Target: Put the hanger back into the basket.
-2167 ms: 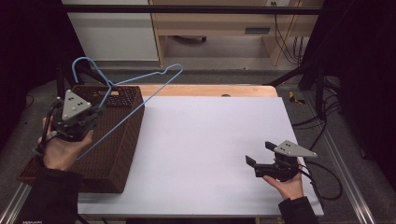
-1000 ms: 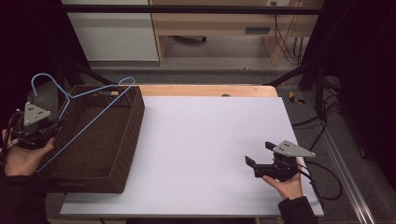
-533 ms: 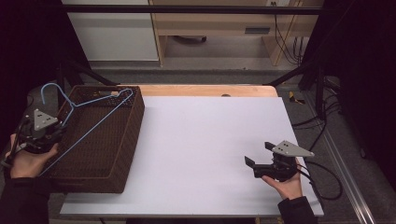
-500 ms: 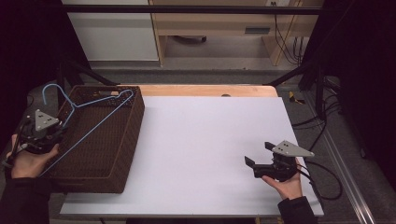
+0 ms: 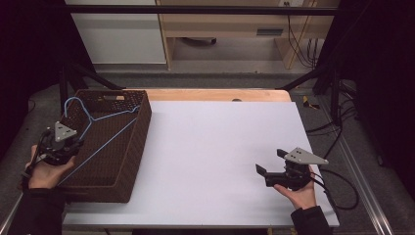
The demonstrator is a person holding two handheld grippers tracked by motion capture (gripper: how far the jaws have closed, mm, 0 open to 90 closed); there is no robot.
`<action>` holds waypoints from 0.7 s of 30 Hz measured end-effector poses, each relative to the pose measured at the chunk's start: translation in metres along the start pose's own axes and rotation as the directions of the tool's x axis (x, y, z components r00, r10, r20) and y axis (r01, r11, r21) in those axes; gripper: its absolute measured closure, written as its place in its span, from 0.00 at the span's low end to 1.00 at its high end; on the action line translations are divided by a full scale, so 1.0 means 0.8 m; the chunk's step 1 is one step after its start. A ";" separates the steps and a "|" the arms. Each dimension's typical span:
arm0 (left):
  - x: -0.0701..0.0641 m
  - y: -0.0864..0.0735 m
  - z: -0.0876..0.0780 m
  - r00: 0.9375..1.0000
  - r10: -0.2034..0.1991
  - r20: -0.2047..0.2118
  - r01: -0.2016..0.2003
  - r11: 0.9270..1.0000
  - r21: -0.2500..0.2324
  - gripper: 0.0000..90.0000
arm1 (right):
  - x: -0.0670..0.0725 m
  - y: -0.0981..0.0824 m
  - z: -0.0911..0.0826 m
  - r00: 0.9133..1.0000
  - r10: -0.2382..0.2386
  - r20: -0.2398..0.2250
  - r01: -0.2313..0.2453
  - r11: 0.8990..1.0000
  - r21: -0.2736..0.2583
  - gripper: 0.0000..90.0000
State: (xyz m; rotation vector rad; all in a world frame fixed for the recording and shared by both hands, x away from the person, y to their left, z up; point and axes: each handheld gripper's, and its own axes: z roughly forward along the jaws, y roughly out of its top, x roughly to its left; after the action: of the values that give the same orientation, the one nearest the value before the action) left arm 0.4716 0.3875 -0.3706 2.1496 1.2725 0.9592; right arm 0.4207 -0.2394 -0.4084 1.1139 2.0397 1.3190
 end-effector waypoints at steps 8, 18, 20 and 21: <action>0.004 0.003 -0.013 0.997 -0.070 0.039 0.072 0.996 -0.057 0.84 | -0.001 0.000 -0.001 1.000 0.003 0.001 -0.003 1.000 -0.004 0.08; -0.019 0.013 -0.062 0.980 -0.124 0.155 0.159 0.958 -0.239 0.51 | -0.001 0.001 -0.004 1.000 0.010 0.002 -0.010 1.000 -0.013 0.08; -0.029 0.016 -0.069 0.972 -0.133 0.194 0.184 0.943 -0.277 0.44 | -0.002 0.002 -0.004 1.000 0.010 0.001 -0.010 1.000 -0.015 0.08; -0.033 0.018 -0.072 0.970 -0.128 0.208 0.186 0.938 -0.291 0.40 | -0.002 0.002 -0.004 1.000 0.010 0.000 -0.010 1.000 -0.016 0.08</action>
State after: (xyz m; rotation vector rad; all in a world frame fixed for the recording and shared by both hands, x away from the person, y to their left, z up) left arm 0.4273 0.3598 -0.3322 1.8190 1.1030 0.8090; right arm 0.4195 -0.2420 -0.4059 1.1185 2.0225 1.3374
